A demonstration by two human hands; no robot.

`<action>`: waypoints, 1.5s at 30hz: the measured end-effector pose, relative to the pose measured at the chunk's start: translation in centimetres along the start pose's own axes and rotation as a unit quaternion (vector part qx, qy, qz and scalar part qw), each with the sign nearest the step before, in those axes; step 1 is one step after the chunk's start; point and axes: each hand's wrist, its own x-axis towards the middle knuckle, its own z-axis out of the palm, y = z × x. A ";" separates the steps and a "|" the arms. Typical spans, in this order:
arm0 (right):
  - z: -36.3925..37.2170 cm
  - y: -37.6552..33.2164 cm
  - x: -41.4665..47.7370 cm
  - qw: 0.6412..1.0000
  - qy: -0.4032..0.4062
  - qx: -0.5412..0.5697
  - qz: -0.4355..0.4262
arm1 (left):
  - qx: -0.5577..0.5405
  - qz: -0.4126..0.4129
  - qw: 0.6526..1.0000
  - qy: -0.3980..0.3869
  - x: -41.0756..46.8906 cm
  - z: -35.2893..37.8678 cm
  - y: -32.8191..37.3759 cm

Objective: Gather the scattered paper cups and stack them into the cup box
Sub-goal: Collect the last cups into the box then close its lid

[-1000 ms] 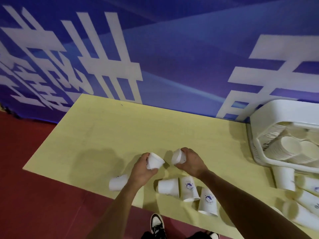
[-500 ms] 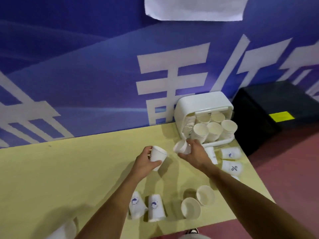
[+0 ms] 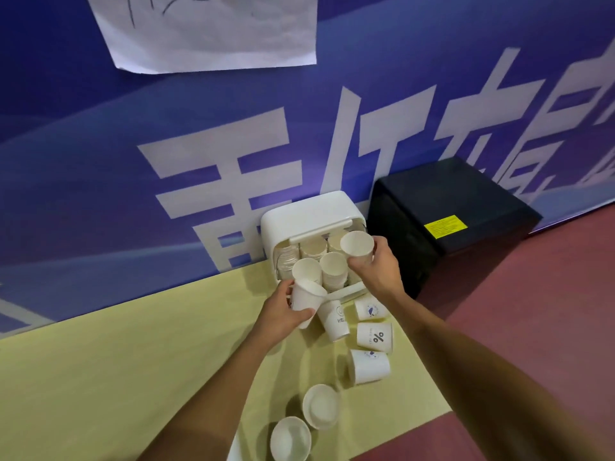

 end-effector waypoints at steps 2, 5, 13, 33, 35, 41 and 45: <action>-0.3 0.2 1.3 1.000 0.008 0.002 0.005 | 0.008 0.001 1.000 0.004 0.6 0.7 0.2; -0.2 0.5 2.7 0.999 0.040 -0.001 0.003 | 0.009 -0.009 1.000 0.016 1.3 1.3 0.2; 1.0 2.5 4.2 0.999 0.034 -0.032 -0.011 | -0.005 -0.020 0.999 0.030 2.3 2.9 0.5; 3.6 2.7 0.2 0.987 -0.140 -0.025 -0.070 | -0.037 -0.021 0.996 0.080 1.3 2.2 0.7; 4.1 2.5 -0.6 0.979 -0.199 0.012 -0.039 | -0.043 -0.015 0.996 0.079 1.2 2.2 0.7; 5.5 3.2 -1.6 0.973 -0.231 0.017 -0.015 | -0.049 -0.009 0.997 0.066 0.6 2.3 0.7; 4.3 2.6 -1.9 0.981 -0.194 0.015 -0.011 | -0.045 -0.012 0.998 0.047 0.3 2.5 0.0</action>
